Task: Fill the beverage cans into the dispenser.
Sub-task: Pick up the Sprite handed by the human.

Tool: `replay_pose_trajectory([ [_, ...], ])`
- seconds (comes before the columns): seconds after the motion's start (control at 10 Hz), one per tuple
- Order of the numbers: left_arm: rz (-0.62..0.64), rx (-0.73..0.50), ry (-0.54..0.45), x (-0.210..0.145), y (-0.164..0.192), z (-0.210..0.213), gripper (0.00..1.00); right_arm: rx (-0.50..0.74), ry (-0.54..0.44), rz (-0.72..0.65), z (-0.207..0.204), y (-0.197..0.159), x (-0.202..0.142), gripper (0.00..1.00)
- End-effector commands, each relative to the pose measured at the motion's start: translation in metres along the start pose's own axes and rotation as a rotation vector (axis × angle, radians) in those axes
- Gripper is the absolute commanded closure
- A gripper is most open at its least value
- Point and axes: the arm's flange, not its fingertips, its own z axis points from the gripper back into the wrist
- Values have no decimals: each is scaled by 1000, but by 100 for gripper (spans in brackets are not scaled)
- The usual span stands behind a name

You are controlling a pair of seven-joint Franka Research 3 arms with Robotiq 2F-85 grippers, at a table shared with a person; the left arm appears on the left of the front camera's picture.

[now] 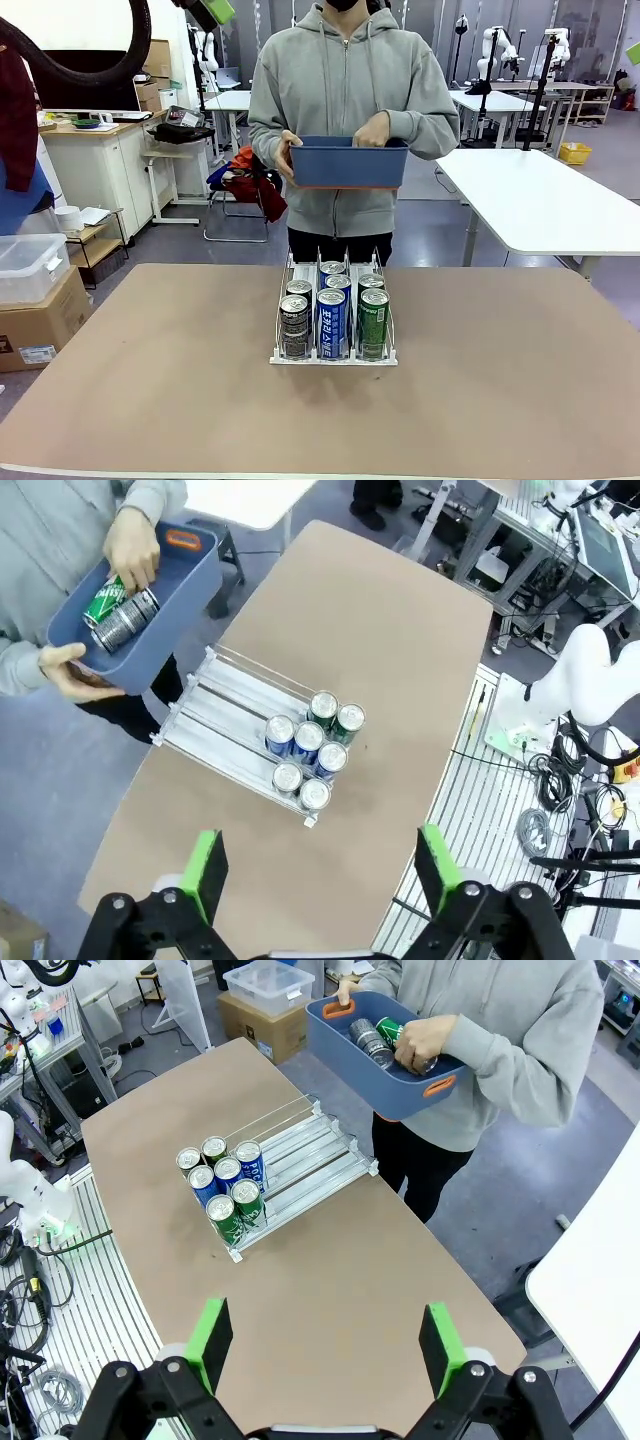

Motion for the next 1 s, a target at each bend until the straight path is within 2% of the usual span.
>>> replay_pose_trajectory([
  [0.0,-18,-1,-34,2,23,14,0,6,-3,2,-3,2,0,0],
  [0.2,-23,103,-103,0,27,11,0,6,-3,2,-3,2,0,0],
  [0.4,-11,144,-128,-2,36,10,0,6,-3,2,-3,2,0,0],
  [0.7,5,177,-130,-4,38,1,0,6,-3,2,-3,2,0,0],
  [0.9,17,146,-137,6,41,14,0,6,-3,2,-3,2,0,0],
])
